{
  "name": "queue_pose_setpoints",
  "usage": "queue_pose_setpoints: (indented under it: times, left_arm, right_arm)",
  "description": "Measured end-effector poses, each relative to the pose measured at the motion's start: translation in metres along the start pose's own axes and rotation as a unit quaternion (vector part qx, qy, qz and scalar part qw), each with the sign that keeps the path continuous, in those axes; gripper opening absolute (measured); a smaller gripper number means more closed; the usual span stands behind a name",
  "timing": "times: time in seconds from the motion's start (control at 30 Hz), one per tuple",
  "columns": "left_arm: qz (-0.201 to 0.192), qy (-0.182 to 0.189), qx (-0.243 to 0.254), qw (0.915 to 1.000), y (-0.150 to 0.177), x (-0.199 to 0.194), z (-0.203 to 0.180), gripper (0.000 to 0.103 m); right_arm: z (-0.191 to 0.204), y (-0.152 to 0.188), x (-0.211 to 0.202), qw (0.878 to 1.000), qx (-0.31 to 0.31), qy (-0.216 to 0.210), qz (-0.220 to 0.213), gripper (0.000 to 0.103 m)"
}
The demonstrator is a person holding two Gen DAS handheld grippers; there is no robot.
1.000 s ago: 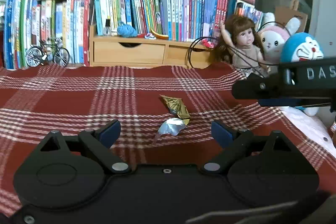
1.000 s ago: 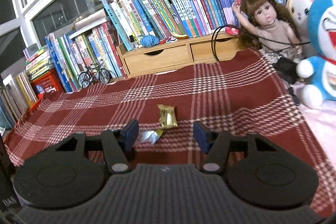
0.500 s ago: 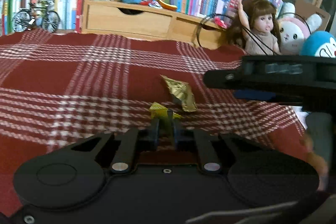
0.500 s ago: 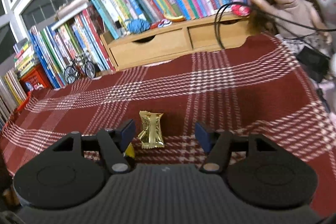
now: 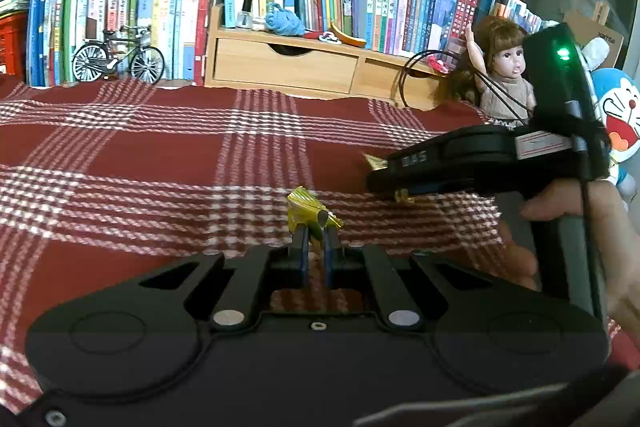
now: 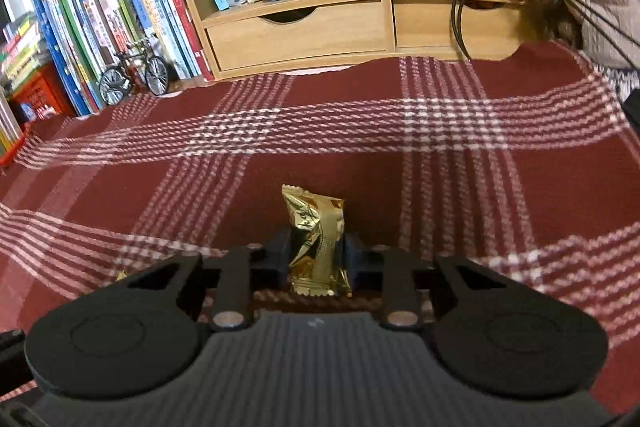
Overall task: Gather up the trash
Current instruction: 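Grasp a gold candy wrapper with right tool while left tool grasps another gold wrapper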
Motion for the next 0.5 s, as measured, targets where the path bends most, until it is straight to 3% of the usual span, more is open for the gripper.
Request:
queue_pose_setpoints:
  times: [0.5]
  left_arm:
    - [-0.010, 0.008, 0.004, 0.9999, 0.017, -0.070, 0.006, 0.007]
  right_arm:
    - [0.020, 0.048, -0.082, 0.998, -0.009, -0.048, -0.031, 0.030]
Point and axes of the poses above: each gripper's, at about its wrist camera, not at the fingertips, and x roughly the way its jaws point, z to its left, y to its underside, the point moved 3 cm from there along x, roughly the way its jaws point, and after that the axes turned 2 degrees about z, right-handed, at the moved point
